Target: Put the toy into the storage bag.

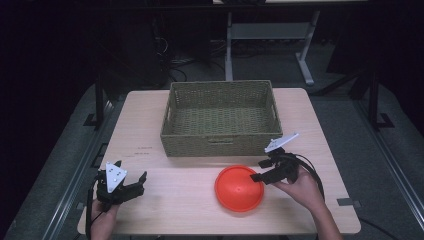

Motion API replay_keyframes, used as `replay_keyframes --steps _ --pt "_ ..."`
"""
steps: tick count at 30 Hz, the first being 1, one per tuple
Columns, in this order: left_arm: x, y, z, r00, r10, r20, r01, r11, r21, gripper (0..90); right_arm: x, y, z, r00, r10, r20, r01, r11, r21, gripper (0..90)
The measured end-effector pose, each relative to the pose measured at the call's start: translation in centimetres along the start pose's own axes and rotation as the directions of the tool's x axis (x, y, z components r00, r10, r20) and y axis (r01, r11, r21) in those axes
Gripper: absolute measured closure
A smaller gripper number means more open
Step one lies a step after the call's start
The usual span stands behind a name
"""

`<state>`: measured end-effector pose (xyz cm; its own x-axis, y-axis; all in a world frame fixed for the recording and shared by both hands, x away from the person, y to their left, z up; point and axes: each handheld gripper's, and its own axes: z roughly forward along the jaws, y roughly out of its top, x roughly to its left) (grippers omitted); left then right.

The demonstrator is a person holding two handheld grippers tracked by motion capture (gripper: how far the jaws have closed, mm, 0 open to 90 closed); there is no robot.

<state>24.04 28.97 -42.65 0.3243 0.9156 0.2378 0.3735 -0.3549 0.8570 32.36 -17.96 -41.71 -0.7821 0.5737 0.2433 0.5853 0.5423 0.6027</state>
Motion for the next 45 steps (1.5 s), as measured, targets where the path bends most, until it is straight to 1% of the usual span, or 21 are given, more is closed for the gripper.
replay_keyframes --steps 1,3,4,6,7,8,9,12,14,16,17,18,19,21,26,27,34,35,43,44,45 --pt "0.0 0.0 0.0 1.0000 -0.001 -0.001 0.001 1.0000 -0.004 12.8 -0.1 0.0 0.2 0.9999 0.011 0.001 -0.011 1.000 0.012 34.7" --pt "0.0 0.0 0.0 1.0000 0.002 -0.001 -0.002 1.0000 -0.003 12.8 -0.3 0.0 0.5 0.9999 0.014 0.000 -0.014 1.000 0.027 37.3" --pt "0.0 0.0 0.1 1.0000 -0.005 0.000 0.005 1.0000 -0.003 12.8 -0.4 0.0 0.7 0.9999 0.011 0.001 -0.011 0.999 0.031 38.2" --pt "-0.1 0.0 0.1 1.0000 -0.005 0.001 0.005 1.0000 -0.002 12.8 -0.5 0.0 0.8 0.9999 0.012 0.003 -0.012 0.999 0.036 38.7" --pt "-0.1 0.0 0.1 1.0000 -0.003 0.002 0.003 1.0000 -0.001 12.8 -0.6 -0.1 1.0 0.9998 0.020 0.007 -0.020 0.999 0.042 39.5" --pt "-0.1 0.0 0.1 1.0000 0.008 0.001 -0.008 1.0000 -0.001 12.8 -0.7 -0.1 1.1 0.9996 0.028 0.008 -0.029 0.999 0.044 41.1" --pt "-0.1 0.0 0.1 1.0000 0.008 0.001 -0.008 1.0000 0.000 12.8 -0.7 -0.2 1.4 0.9992 0.033 0.022 -0.034 0.998 0.054 44.2" --pt "0.0 0.0 0.1 1.0000 0.004 0.000 -0.004 1.0000 -0.002 12.8 -0.9 -0.4 1.8 0.9983 0.053 0.023 -0.054 0.996 0.068 48.7" --pt "0.0 0.0 0.1 1.0000 0.001 -0.002 -0.001 1.0000 0.000 12.8 -1.1 -0.6 2.0 0.9979 0.060 0.025 -0.062 0.996 0.071 49.2" --pt "0.0 0.0 0.1 1.0000 -0.001 -0.002 0.001 1.0000 -0.001 12.8 -1.3 -0.7 2.1 0.9970 0.077 0.008 -0.078 0.995 0.067 49.2" --pt "-0.1 0.0 0.1 1.0000 0.006 0.001 -0.006 1.0000 0.002 12.8 -1.4 -0.8 2.2 0.9972 0.074 -0.002 -0.074 0.995 0.067 49.6" --pt "-0.1 0.0 0.1 1.0000 0.006 0.001 -0.006 1.0000 0.002 12.8 -1.4 -0.8 2.2 0.9972 0.074 -0.002 -0.074 0.995 0.067 49.6" --pt "-0.1 0.0 0.1 0.9999 0.014 0.002 -0.014 0.9999 0.008 12.8 -1.5 -0.8 2.3 0.9968 0.080 -0.006 -0.080 0.994 0.073 50.8" --pt "-0.2 0.0 0.2 0.9998 0.018 0.003 -0.018 0.9998 0.005 12.8 -1.7 -0.9 2.6 0.9963 0.085 -0.012 -0.084 0.992 0.090 52.3" --pt "-0.1 0.0 0.2 0.9998 0.019 0.002 -0.019 0.9998 0.004 12.8 -2.0 -1.0 2.8 0.9954 0.094 -0.016 -0.092 0.991 0.098 54.2" --pt "-0.1 0.0 0.2 0.9998 0.017 0.003 -0.017 0.9998 0.004 12.8 -2.0 -0.9 2.9 0.9949 0.097 -0.025 -0.095 0.990 0.101 54.2" --pt "-0.1 0.0 0.2 0.9999 0.017 0.002 -0.017 0.9998 0.009 12.8 -2.2 -1.0 3.2 0.9934 0.108 -0.037 -0.104 0.989 0.105 54.6" --pt "-0.2 0.0 0.2 0.9999 0.010 0.003 -0.010 0.9999 0.007 12.8 -2.2 -1.0 3.3 0.9931 0.111 -0.039 -0.106 0.989 0.107 54.7" --pt "-0.2 0.0 0.2 0.9999 0.015 0.002 -0.015 0.9999 0.003 12.9 -2.5 -1.1 3.5 0.9895 0.127 -0.069 -0.119 0.987 0.107 59.8" --pt "-0.2 0.0 0.2 0.9999 0.017 0.001 -0.017 0.9999 0.003 12.8 -2.5 -1.0 3.5 0.9892 0.127 -0.073 -0.119 0.987 0.106 60.1" --pt "-0.2 0.1 0.1 0.9999 0.017 0.001 -0.017 0.9998 0.004 12.8 -2.4 -1.0 3.6 0.9908 0.119 -0.066 -0.111 0.988 0.109 60.5"
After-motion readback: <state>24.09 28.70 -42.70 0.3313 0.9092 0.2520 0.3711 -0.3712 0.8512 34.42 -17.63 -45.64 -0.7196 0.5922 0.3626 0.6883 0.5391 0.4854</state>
